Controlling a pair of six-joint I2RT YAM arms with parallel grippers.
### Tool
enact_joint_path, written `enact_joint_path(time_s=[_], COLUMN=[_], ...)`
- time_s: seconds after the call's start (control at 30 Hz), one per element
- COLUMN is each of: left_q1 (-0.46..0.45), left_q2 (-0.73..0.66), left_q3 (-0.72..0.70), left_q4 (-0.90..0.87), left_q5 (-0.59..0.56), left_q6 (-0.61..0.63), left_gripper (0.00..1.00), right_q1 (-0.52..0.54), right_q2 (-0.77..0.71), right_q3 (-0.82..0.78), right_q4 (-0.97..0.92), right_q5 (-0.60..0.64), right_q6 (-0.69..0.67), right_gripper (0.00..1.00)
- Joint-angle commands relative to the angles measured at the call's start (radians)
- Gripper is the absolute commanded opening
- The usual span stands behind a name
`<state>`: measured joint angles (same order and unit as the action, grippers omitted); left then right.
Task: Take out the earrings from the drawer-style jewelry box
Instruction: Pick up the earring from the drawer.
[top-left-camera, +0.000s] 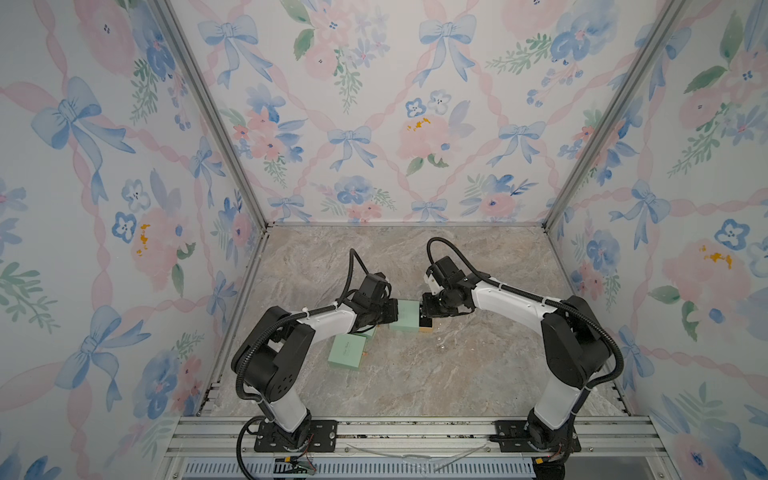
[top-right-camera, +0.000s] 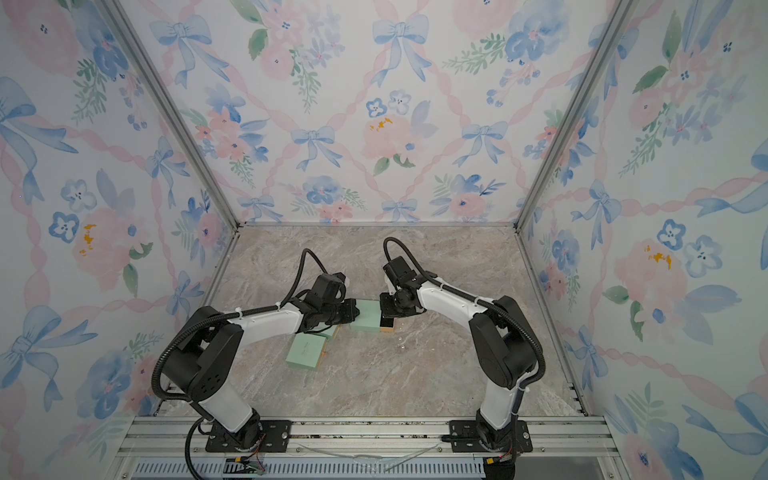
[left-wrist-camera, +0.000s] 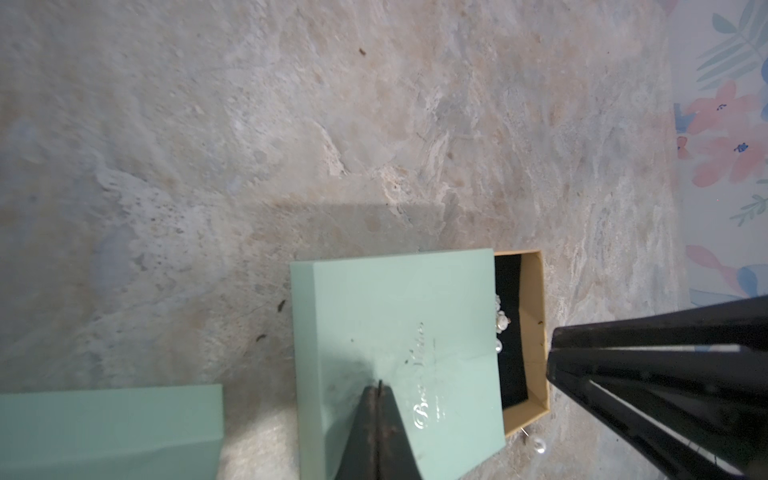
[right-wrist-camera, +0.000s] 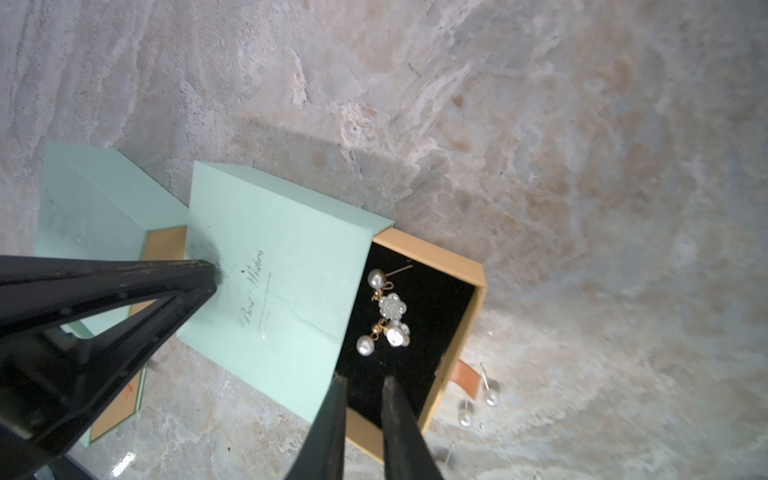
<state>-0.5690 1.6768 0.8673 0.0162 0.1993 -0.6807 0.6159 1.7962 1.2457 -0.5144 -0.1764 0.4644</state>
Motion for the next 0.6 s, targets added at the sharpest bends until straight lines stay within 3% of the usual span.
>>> enact_joint_path(time_s=[0.0, 0.57], left_q1=[0.001, 0.0], left_q2=[0.015, 0.021], left_q3=[-0.01, -0.011], left_q4=[-0.09, -0.088], left_q5=[-0.023, -0.023], left_q6=[0.022, 0.027], left_gripper=[0.0, 0.0], right_q1=[0.0, 0.015], right_q2=[0.009, 0.062], right_q3=[-0.008, 0.016], right_q4=[0.006, -0.004], right_q5=[-0.015, -0.016], right_q6=[0.012, 0.007], right_gripper=[0.2, 0.18])
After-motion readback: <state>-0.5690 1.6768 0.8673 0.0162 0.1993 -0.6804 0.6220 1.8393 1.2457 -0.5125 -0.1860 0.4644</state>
